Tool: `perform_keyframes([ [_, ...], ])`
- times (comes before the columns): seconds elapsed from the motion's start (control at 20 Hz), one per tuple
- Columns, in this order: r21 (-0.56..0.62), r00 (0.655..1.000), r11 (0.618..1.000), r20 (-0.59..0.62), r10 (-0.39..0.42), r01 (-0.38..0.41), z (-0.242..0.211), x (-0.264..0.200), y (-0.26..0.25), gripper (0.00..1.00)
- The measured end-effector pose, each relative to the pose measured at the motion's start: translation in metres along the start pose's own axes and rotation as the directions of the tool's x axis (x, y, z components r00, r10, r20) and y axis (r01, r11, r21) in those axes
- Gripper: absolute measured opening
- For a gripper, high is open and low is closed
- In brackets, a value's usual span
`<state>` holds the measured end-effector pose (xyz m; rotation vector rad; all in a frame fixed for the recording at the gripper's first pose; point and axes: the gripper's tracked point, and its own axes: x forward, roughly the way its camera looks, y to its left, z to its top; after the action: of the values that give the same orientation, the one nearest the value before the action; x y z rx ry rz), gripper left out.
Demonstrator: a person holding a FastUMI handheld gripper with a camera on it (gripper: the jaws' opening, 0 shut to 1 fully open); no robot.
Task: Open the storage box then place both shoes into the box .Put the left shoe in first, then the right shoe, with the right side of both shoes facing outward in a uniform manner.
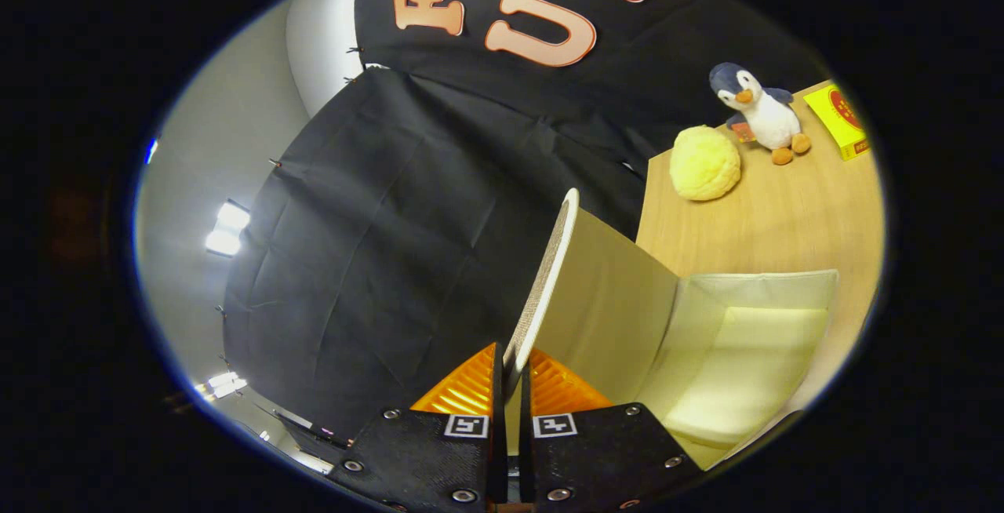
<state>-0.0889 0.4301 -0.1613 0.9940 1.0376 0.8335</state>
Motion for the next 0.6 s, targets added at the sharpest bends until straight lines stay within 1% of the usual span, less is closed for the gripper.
perform_keyframes([
  [0.15,0.005,1.000,1.000,-0.019,-0.007,0.007,-0.005,0.028,0.007,0.06],
  [0.35,0.074,0.998,0.996,-0.038,-0.054,0.056,-0.008,0.061,0.003,0.08],
  [0.55,0.081,0.994,0.992,-0.039,-0.099,0.102,-0.013,0.073,-0.006,0.24],
  [0.6,0.083,0.992,0.989,-0.046,-0.118,0.122,-0.016,0.072,-0.011,0.30],
])
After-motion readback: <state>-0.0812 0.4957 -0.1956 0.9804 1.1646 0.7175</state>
